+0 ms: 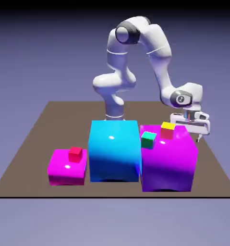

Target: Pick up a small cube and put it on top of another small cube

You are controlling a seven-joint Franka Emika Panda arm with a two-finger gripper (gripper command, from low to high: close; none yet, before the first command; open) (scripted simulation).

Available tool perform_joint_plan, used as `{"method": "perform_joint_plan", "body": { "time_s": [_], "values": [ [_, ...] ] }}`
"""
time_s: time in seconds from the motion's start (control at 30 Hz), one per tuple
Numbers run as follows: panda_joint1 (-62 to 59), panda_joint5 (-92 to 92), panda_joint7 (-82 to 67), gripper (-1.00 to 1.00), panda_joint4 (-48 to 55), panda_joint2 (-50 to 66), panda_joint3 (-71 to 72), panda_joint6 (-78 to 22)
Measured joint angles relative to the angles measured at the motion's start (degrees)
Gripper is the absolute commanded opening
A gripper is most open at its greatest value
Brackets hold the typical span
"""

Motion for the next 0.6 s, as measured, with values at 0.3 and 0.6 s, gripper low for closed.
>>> {"method": "perform_joint_plan", "body": {
  "time_s": [0.3,0.6],
  "values": [
    [6.75,-6.98,15.80,0.00,-1.58,6.12,-10.07,3.36],
    [7.00,-8.04,16.61,-1.00,-1.34,6.83,-10.59,3.62]
  ]
}}
